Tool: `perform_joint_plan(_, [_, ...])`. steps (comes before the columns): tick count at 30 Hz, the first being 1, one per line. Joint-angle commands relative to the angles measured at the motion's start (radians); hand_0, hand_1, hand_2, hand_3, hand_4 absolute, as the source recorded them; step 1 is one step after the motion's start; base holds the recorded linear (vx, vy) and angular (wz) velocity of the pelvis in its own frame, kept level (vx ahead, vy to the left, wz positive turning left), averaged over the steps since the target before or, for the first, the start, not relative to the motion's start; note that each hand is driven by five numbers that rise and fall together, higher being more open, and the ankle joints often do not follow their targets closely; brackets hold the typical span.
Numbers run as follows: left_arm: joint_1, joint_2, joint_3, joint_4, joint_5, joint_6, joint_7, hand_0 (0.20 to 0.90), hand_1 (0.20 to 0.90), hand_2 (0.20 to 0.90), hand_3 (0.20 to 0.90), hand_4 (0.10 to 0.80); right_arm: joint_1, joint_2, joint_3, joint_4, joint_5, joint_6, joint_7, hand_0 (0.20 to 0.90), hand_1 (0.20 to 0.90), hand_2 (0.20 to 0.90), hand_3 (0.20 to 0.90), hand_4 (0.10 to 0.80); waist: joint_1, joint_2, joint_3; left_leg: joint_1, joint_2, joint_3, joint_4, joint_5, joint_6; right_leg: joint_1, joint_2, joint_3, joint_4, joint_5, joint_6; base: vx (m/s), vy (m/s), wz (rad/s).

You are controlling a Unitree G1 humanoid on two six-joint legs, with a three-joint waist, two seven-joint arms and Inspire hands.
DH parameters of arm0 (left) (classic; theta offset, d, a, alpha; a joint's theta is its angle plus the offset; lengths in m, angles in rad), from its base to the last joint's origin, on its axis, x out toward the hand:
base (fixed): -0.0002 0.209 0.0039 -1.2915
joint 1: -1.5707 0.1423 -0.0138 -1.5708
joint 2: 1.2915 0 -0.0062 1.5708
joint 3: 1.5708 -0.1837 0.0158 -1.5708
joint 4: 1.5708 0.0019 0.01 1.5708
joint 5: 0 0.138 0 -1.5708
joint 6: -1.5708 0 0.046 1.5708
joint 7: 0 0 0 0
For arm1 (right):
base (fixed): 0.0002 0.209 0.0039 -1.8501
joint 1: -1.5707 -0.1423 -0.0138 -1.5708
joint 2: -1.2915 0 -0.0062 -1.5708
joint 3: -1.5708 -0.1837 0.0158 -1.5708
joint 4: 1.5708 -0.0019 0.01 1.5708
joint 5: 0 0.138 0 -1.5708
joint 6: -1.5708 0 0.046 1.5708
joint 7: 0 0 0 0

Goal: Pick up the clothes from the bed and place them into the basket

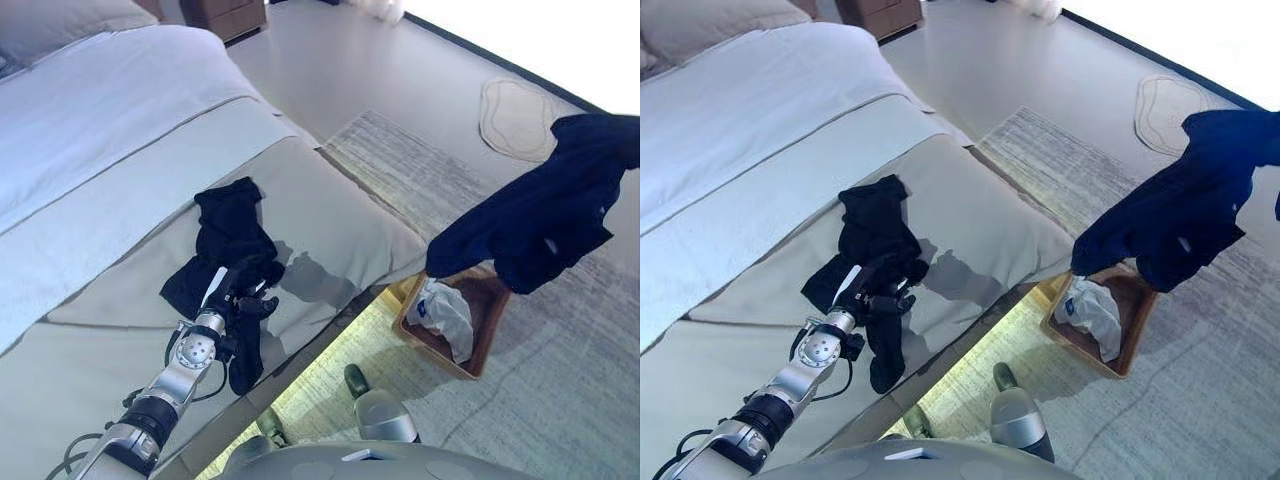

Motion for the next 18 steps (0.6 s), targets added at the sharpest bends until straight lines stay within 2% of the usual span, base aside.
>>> perform_joint_plan(1, [-0.063,0.013,-0.017,-0.001,0.029,-0.074,0.009,0.9,0.9,0.9,0.9,0.8,-0.027,-0.07,-0.115,-0.03,-0.008,-0.086,-0.019,0.3,0.3,0.3,0.2,0.1,0.039,-0.021,-0.091,0.094,0.021,-0.058,0.061,-0.189,-0.004,-0.105,0.047,-0.032,0.034,0.063,-0.013,-0.023,-0.068,-0.18])
perform_joint_plan(4, [-0.07,0.012,-0.018,-0.008,0.032,-0.068,0.006,0.9,0.9,0.9,0.9,0.8,-0.005,-0.035,-0.126,-0.043,-0.024,-0.08,-0.029,0.3,0.3,0.3,0.2,0.1,0.032,-0.007,-0.079,0.093,0.024,-0.051,0.055,-0.187,-0.007,-0.116,0.047,-0.031,0.032,0.066,-0.012,-0.043,-0.062,-0.1])
perform_joint_plan(10, [-0.087,-0.002,-0.018,-0.014,0.032,-0.068,0.007,0.9,0.9,0.9,0.9,0.8,0.066,0.065,-0.14,-0.11,-0.059,-0.076,-0.044,0.3,0.3,0.3,0.2,0.1,0.007,0.047,-0.043,0.083,0.018,-0.041,0.038,-0.176,-0.012,-0.136,0.049,-0.028,0.023,0.068,-0.012,-0.042,-0.049,-0.04])
perform_joint_plan(18, [-0.103,-0.016,-0.022,-0.023,0.041,-0.064,0.005,0.9,0.9,0.9,0.9,0.8,0.088,0.14,-0.111,-0.106,-0.095,-0.08,-0.064,0.3,0.3,0.3,0.2,0.1,0.005,0.082,-0.017,0.068,0.012,-0.034,0.027,-0.167,-0.018,-0.152,0.049,-0.035,0.016,0.067,-0.012,-0.031,-0.054,-0.02])
